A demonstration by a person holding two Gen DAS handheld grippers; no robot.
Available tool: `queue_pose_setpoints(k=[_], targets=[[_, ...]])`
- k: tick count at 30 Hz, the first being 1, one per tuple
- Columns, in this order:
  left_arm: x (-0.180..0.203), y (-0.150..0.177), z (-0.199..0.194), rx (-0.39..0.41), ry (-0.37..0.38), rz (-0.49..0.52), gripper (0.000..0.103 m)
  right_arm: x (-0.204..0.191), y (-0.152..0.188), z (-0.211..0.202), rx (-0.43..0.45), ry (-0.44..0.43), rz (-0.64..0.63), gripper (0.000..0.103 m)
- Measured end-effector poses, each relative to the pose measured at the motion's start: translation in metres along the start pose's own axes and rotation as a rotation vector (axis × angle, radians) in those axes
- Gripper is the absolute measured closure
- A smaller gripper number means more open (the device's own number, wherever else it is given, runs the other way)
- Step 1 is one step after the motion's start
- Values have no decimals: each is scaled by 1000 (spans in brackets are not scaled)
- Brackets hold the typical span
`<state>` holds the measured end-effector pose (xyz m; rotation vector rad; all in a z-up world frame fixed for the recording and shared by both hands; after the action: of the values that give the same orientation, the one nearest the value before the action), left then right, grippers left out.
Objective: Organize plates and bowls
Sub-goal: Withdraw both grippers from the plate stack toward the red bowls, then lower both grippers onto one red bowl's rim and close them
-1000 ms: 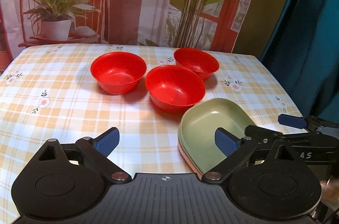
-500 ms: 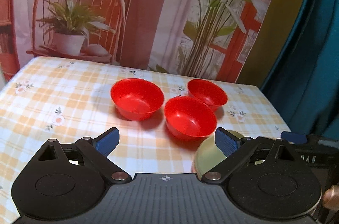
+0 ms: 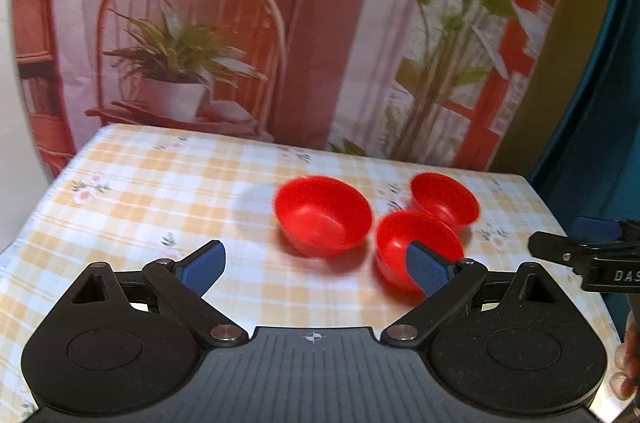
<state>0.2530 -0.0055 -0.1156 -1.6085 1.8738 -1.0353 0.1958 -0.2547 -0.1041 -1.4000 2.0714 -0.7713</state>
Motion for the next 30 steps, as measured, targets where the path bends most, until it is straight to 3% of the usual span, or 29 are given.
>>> queue_pose_setpoints(k=[7, 21, 26, 30], targets=[[-21, -13, 4, -4, -59, 0, 5, -19, -23, 12, 19, -20, -56, 0], [-45, -39, 16, 7, -79, 61, 5, -42, -46, 52, 17, -51, -123, 1], [-48, -64, 22, 61, -101, 112, 6, -48, -52, 71, 3, -82, -132, 12], [-46, -74, 37, 81, -66, 109, 8, -56, -52, 93, -23, -101, -145, 25]])
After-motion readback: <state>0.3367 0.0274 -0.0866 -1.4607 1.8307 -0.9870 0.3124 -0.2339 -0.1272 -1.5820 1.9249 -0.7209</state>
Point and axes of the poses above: each gripper's, at about its wrist camera, not at the fingertips, and z roughly the way its jaws point, x to its right, y to its underside, the point moved 6 cm from there along z, roughly the way its jaws point, and after that the axes turned 3 degrees about z, right-handed, at the moved point
